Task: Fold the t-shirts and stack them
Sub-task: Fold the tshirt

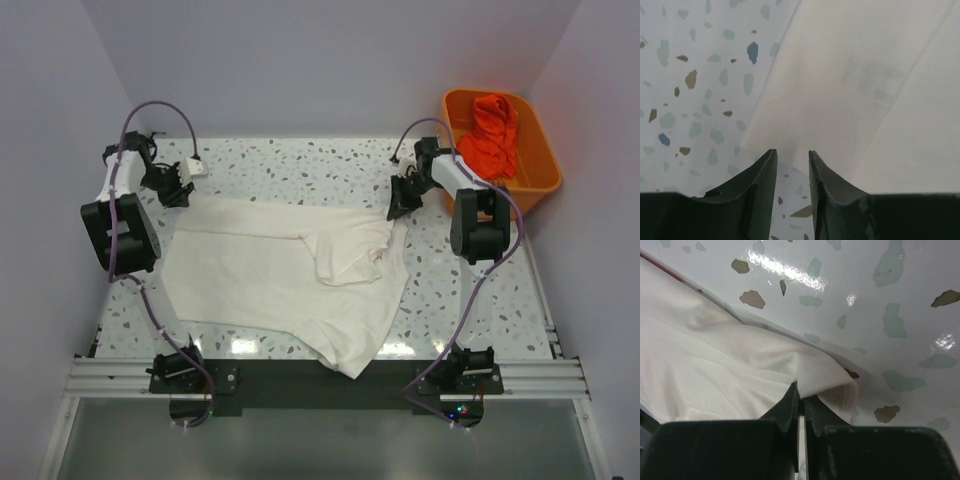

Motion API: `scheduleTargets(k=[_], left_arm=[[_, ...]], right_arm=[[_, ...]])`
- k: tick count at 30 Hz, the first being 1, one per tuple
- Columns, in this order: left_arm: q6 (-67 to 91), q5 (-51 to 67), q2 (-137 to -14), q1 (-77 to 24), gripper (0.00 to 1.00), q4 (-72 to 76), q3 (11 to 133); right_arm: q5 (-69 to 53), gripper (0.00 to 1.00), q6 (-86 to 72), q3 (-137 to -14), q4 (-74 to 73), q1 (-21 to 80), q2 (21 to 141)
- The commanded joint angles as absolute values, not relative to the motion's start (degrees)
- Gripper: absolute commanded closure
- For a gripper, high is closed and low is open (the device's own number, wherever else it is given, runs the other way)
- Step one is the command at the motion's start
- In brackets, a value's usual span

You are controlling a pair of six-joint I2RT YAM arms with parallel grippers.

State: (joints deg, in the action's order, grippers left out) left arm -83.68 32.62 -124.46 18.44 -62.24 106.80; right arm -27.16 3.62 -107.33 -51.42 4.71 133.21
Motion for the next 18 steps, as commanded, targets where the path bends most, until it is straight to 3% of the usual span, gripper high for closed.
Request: scheduleTargets(k=[1, 7, 14, 18], left_arm=[[-74.45, 35.25, -124.72, 13.98, 0.64, -55.66, 105.39], [-62.42, 32.09, -128.66, 11.87, 0.67, -51.25, 102.83], [-51.95, 26.28, -137.19, 12.04, 0.76, -47.63, 111.68], [-53.61, 31.53, -136.78, 11.87, 0.69, -48.96, 116.81]], right_arm=[[-20.58, 1.00, 6.15, -108.36, -52.21, 4.22, 131.22], [-13.29, 1.00, 9.49, -113.98, -51.68, 4.66, 135.17], [-13.78, 1.00, 9.94, -123.91, -52.29, 4.66, 141.15], [-18.00, 1.00, 8.97, -128.49, -54.75, 4.66, 141.60]])
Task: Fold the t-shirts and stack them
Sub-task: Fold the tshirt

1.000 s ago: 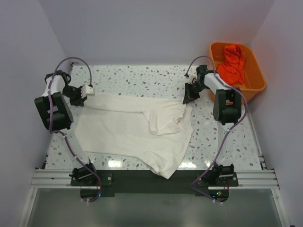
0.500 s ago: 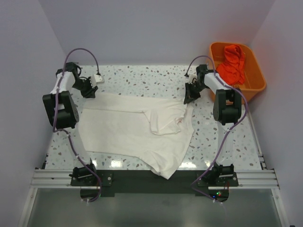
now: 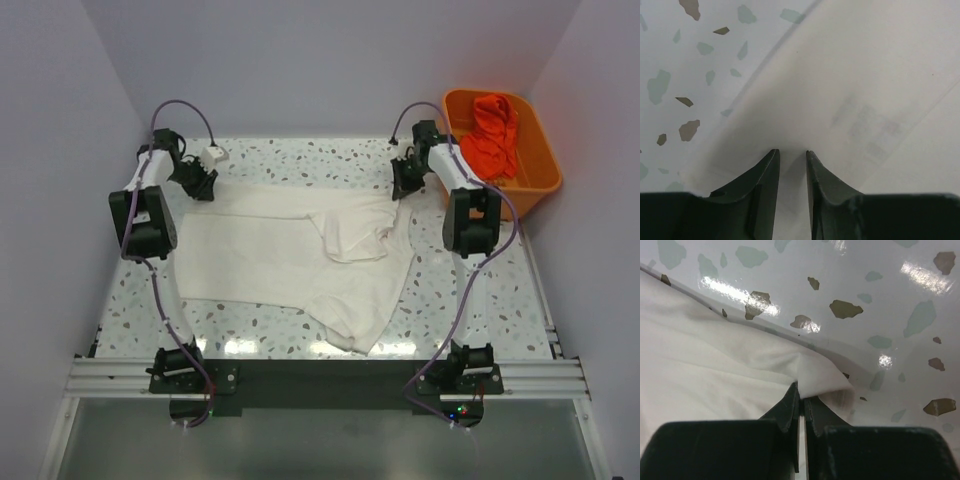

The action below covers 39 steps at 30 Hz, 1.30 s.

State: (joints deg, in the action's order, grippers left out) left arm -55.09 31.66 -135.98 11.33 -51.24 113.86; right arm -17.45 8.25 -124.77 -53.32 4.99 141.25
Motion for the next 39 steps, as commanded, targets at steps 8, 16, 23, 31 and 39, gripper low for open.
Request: scheduleTargets(k=[8, 16, 23, 31, 39], left_arm=[[-60.71, 47.81, -115.33, 1.95, 0.48, -37.88, 99.15], [-73.69, 51.15, -104.85, -16.42, 0.33, -40.92, 85.53], [-84.36, 49.48, -105.21, -25.83, 0.33, -41.48, 79.20], [-91.84, 43.78, -103.98, -31.46, 0.39, -29.30, 68.92], [-92.29, 42.54, -107.84, -33.66, 0.40, -25.15, 70.05]], right_arm=[[-24.61, 0.47, 4.92, -119.54, -55.72, 4.57, 129.13], [-33.21, 0.56, 4.66, -102.94, -58.02, 4.74, 118.05], [-37.26, 0.57, 4.22, -93.17, -54.76, 7.64, 116.02], [-36.03, 0.56, 3.78, -88.42, -48.61, 8.96, 116.45], [-35.60, 0.56, 3.87, -86.58, -47.99, 10.28, 116.63]])
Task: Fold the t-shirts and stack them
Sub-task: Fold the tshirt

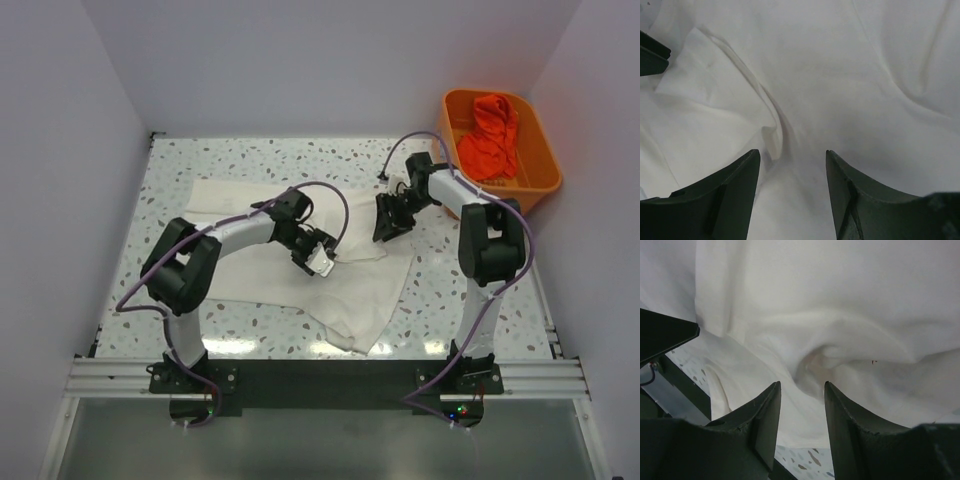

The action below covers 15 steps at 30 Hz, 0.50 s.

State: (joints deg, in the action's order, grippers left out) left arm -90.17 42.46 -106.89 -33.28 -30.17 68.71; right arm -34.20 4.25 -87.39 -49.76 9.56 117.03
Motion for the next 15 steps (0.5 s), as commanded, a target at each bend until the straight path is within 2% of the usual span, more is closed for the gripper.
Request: scheduleTargets(k=[1, 8, 10, 11, 12, 15], left_arm=[[-91.50, 42.54, -108.10, -33.75, 0.40, -24.53, 70.05], [-90.62, 42.28, -110.74, -34.19, 0.44, -23.03, 71.98], [-89.31, 41.58, -111.27, -34.36, 0.46, -21.45, 72.16], [-88.77, 41.57, -111.53, -34.45, 0.49, -20.75, 72.16], [-88.16, 41.49, -111.62, -34.54, 0.52, -19.87, 72.42], [-86.49, 41.66, -112.06, -34.72, 0.69, -19.43, 73.21]], right_arm=[[-35.25, 0.56, 3.95, -86.22, -47.81, 10.46, 116.54], [-34.98, 0.58, 3.87, -84.64, -47.64, 10.63, 117.07], [-35.24, 0.61, 4.04, -84.55, -48.16, 10.55, 117.33], [-35.42, 0.62, 4.04, -84.64, -48.25, 10.55, 117.25], [-35.68, 0.67, 3.96, -84.64, -48.51, 10.55, 117.25], [-36.47, 0.80, 3.60, -85.34, -49.13, 10.63, 117.16]])
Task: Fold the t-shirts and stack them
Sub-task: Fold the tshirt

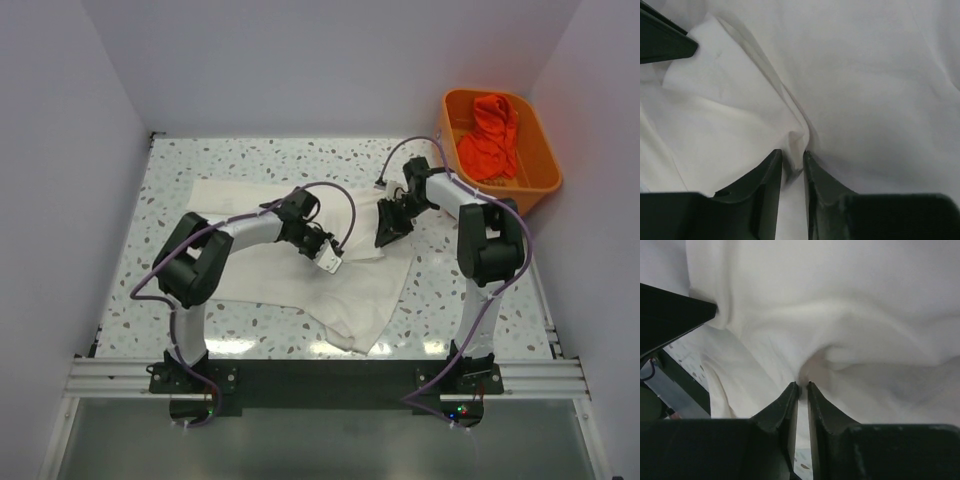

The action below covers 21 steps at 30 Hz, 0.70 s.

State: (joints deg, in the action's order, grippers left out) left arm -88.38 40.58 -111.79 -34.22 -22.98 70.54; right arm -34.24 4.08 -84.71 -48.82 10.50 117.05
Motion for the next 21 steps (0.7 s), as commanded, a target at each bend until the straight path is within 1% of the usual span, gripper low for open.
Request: scheduleTargets(k=[1, 2, 3, 4, 5, 16, 21], left_arm=[[-85.70, 41.49, -112.06, -34.72, 0.74, -19.34, 73.47], [-85.35, 41.22, -112.06, -34.72, 0.84, -19.25, 73.65], [-85.08, 40.87, -111.97, -34.72, 0.90, -19.25, 73.74], [-84.56, 40.78, -111.71, -34.54, 0.98, -19.25, 73.83], [-84.38, 40.87, -111.10, -34.45, 1.00, -19.42, 73.83], [-81.65, 49.04, -105.56, -29.10, 1.00, -25.22, 74.88], [-84.72, 51.06, -105.73, -27.60, 1.00, -30.22, 75.41]], right_arm=[[-36.91, 0.83, 3.52, -85.52, -49.39, 10.63, 117.16], [-37.18, 0.87, 3.43, -85.87, -49.66, 10.55, 117.25], [-37.53, 0.98, 3.43, -86.48, -50.27, 10.55, 117.25], [-38.31, 1.00, 3.43, -86.66, -50.62, 10.55, 117.25], [-38.76, 1.00, 3.34, -87.01, -50.89, 10.63, 117.07], [-43.59, 1.00, -1.40, -84.03, -50.19, 10.55, 111.36], [-43.42, 1.00, -1.32, -81.48, -50.19, 10.55, 110.92]])
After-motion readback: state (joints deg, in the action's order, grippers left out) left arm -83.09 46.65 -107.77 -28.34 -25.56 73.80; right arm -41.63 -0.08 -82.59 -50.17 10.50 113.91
